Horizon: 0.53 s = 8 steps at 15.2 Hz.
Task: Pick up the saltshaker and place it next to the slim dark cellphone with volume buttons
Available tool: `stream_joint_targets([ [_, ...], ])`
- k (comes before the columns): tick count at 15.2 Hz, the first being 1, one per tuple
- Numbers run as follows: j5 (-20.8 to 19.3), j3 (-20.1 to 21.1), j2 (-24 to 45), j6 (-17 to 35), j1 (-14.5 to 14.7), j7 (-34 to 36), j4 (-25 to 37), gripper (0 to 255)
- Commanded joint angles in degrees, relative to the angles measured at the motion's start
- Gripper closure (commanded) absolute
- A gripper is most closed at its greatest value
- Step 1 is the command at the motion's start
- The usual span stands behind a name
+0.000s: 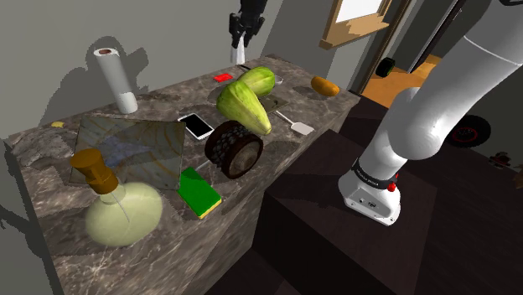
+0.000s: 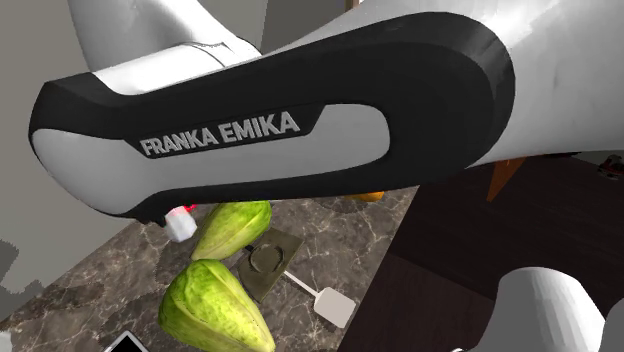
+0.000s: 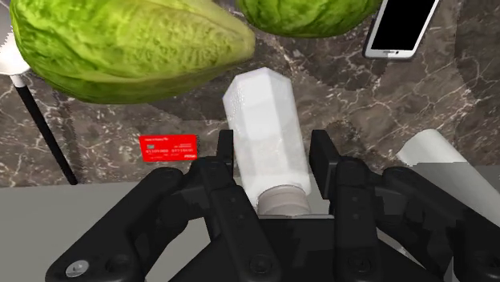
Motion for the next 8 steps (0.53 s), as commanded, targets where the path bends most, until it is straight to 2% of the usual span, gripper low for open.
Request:
stream_joint_targets([
  [1,-0.28,1.38,1.48,-0.22,0.95,2.59,1.92,255],
  [8,-2.18,6.33,7.19,-0.36,4.77,12.34,8.31,255],
])
